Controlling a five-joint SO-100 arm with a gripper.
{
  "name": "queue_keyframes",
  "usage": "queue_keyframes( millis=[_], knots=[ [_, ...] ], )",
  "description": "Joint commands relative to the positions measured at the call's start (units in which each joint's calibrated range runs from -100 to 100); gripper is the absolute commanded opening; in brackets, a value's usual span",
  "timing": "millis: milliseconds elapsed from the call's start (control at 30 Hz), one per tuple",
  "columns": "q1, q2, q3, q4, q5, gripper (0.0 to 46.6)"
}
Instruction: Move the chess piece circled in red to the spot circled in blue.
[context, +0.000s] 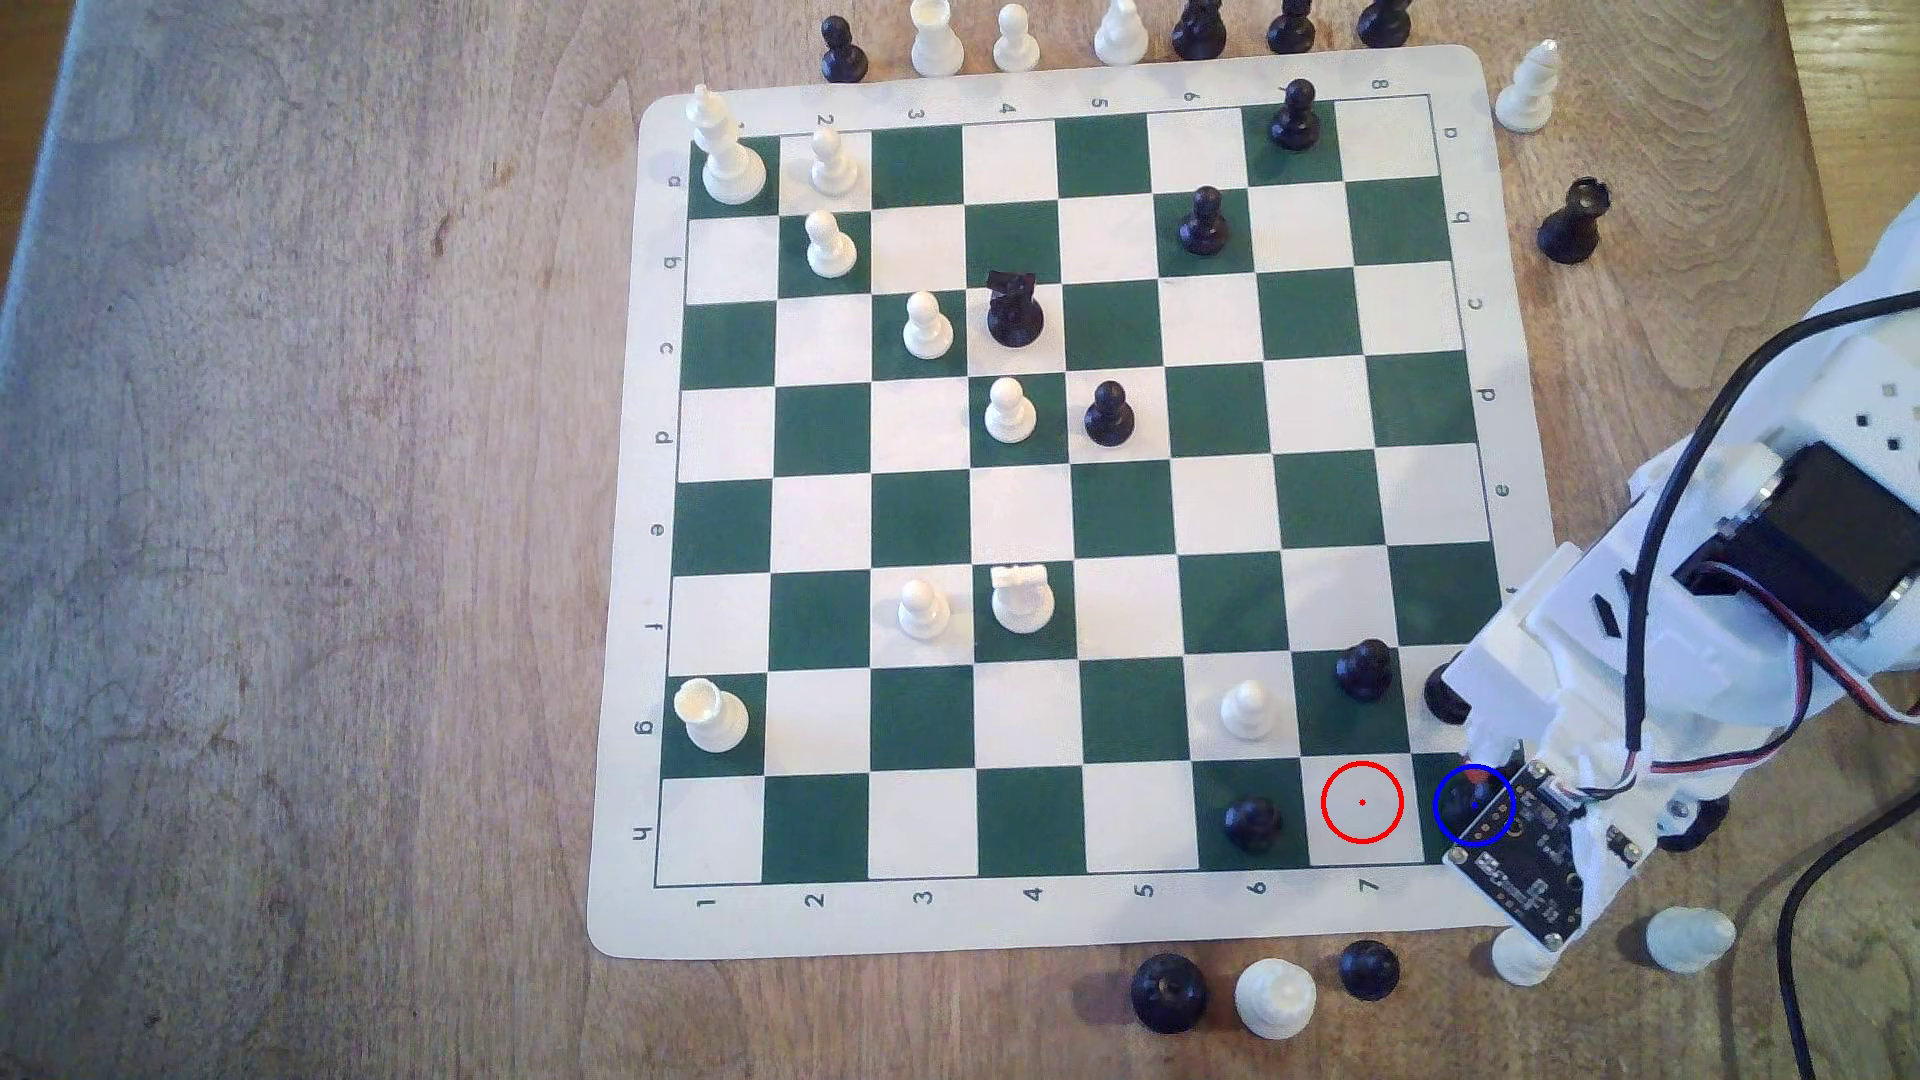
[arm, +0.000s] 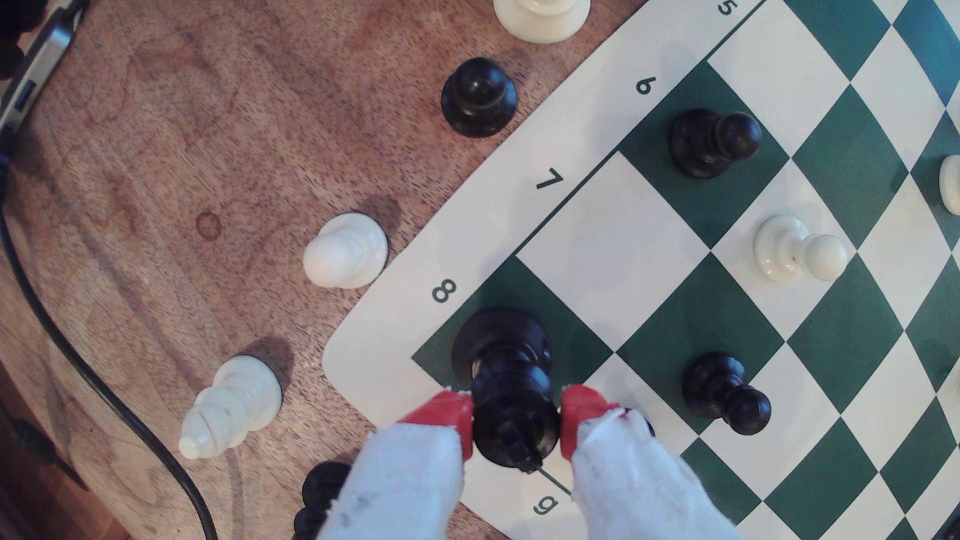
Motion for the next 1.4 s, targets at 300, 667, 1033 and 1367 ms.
queue_keyframes(
  millis=[300, 667, 1033, 1367],
  knots=[
    [1.9, 0.1, -0.5, -0.7, 0.2, 13.1],
    [4.4, -4.7, -3.9, 5.6, 1.0, 19.3],
    [6.2, -12.7, -7.8, 16.6, 1.3, 19.0],
    [15.7, -24.1, -9.4, 17.5, 3.1, 18.4]
  ],
)
